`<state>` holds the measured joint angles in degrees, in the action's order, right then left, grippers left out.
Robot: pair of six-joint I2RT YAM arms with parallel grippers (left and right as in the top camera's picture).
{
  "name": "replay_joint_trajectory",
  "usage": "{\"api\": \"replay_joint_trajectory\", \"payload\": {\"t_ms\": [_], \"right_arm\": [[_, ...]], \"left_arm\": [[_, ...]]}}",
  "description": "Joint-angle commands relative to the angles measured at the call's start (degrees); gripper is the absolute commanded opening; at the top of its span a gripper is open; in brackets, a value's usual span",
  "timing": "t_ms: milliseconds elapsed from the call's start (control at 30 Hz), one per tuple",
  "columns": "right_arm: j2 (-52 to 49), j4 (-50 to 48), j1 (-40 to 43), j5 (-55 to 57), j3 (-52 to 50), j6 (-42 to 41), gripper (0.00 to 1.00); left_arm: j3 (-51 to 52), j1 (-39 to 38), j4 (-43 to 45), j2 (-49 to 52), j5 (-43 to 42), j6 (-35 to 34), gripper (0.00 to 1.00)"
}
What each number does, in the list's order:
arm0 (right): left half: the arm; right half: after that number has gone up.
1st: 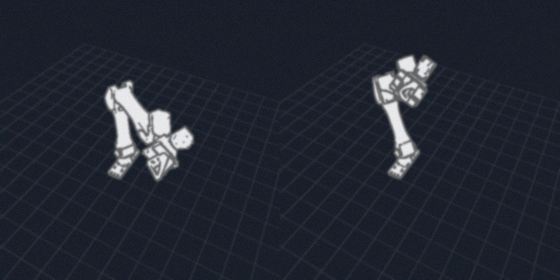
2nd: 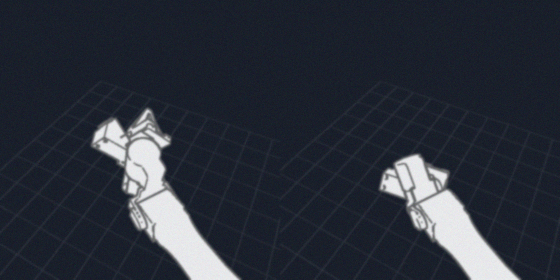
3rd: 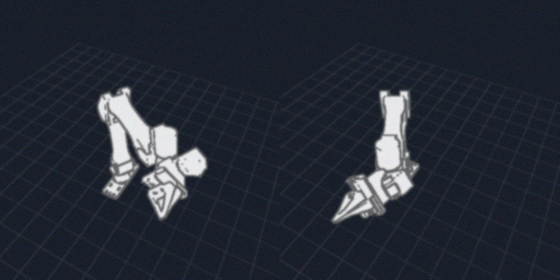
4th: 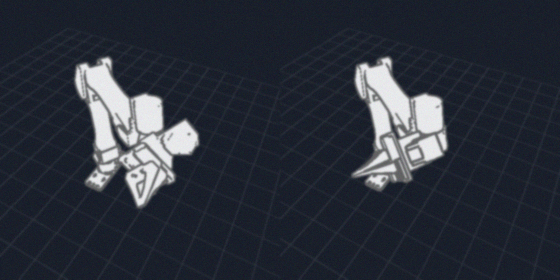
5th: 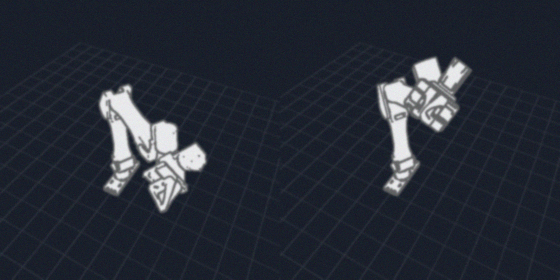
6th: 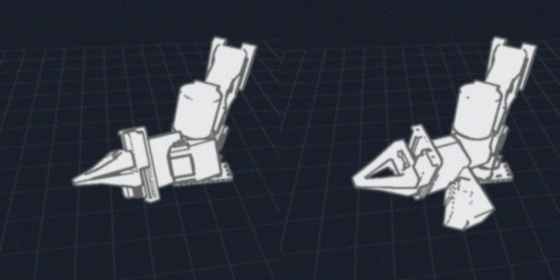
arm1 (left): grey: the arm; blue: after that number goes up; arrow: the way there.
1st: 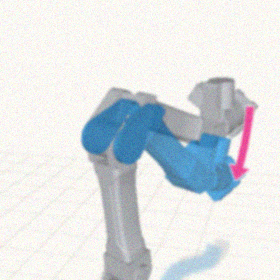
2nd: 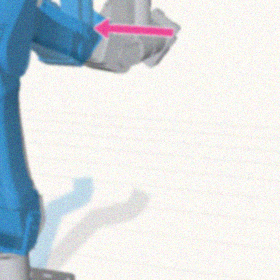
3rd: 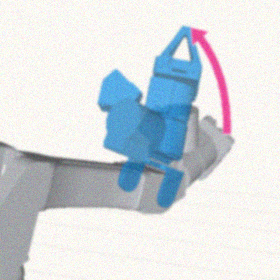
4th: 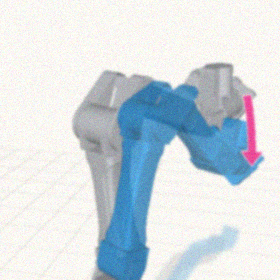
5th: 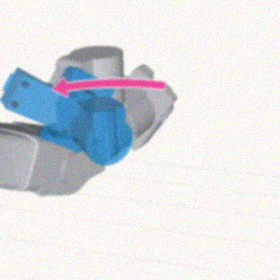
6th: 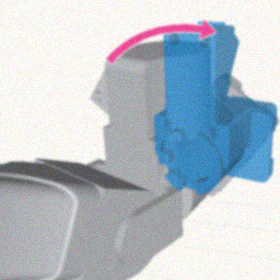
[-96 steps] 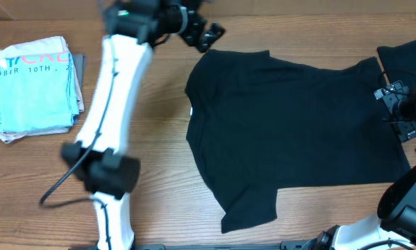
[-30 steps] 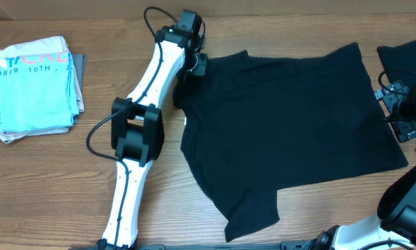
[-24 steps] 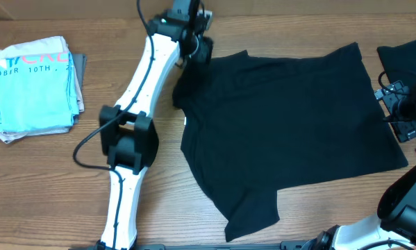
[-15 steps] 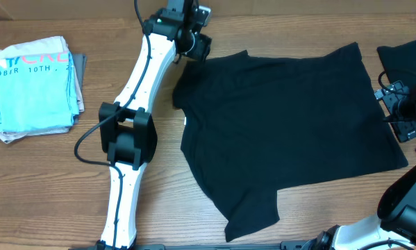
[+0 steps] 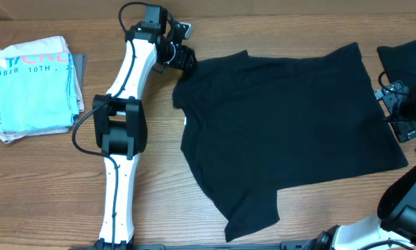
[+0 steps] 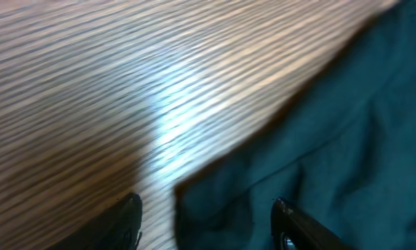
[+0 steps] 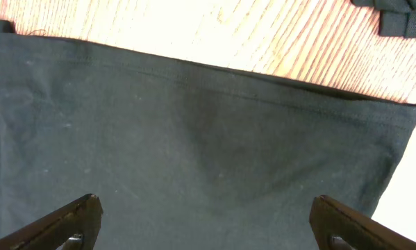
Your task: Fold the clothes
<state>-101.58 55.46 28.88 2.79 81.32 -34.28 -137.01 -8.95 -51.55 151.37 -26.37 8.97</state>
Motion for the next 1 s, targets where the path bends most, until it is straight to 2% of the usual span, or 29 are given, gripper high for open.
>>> {"api": "replay_joint_trajectory", "payload": {"t_ms": [0, 267, 333, 367, 433, 500, 533, 733, 967], "right_arm": [[0.22, -0.24, -0.07, 0.07, 0.48, 0.24, 1.00], [0.22, -0.24, -0.04, 0.07, 0.48, 0.24, 1.00], [0.22, -0.24, -0.07, 0.07, 0.48, 0.22, 1.00], [0.22, -0.24, -0.07, 0.07, 0.48, 0.22, 1.00], [0.22, -0.24, -0.07, 0.07, 0.48, 0.24, 1.00], [0.22, -0.24, -0.07, 0.07, 0.48, 0.24, 1.00], [0.22, -0.24, -0.07, 0.07, 0.48, 0.24, 1.00], [0.22, -0.24, -0.07, 0.07, 0.48, 0.24, 1.00], [0.22, -0.24, -0.07, 0.07, 0.48, 0.24, 1.00]], "left_arm": [[-0.07, -0.87, 0.68, 1.84, -4.76, 1.36, 0.62], [-0.07, -1.22, 2.99, 5.01, -4.55, 1.09, 0.61], [-0.07, -1.22, 3.65, 5.49, -4.61, 0.57, 0.57], [-0.07, -1.22, 3.89, 5.49, -4.61, 0.02, 0.50], [-0.09, -1.22, 4.57, 5.31, -4.76, -0.04, 0.26], [-0.20, -1.22, 5.11, 4.96, -4.85, -0.22, 0.09], [-0.35, -1.22, 5.09, 4.81, -4.85, -0.22, 0.04], [-2.25, -1.25, 4.39, 3.23, -6.34, -0.42, 0.04], [-10.10, -2.38, 0.26, 0.52, -6.27, -0.42, 0.04]]}}
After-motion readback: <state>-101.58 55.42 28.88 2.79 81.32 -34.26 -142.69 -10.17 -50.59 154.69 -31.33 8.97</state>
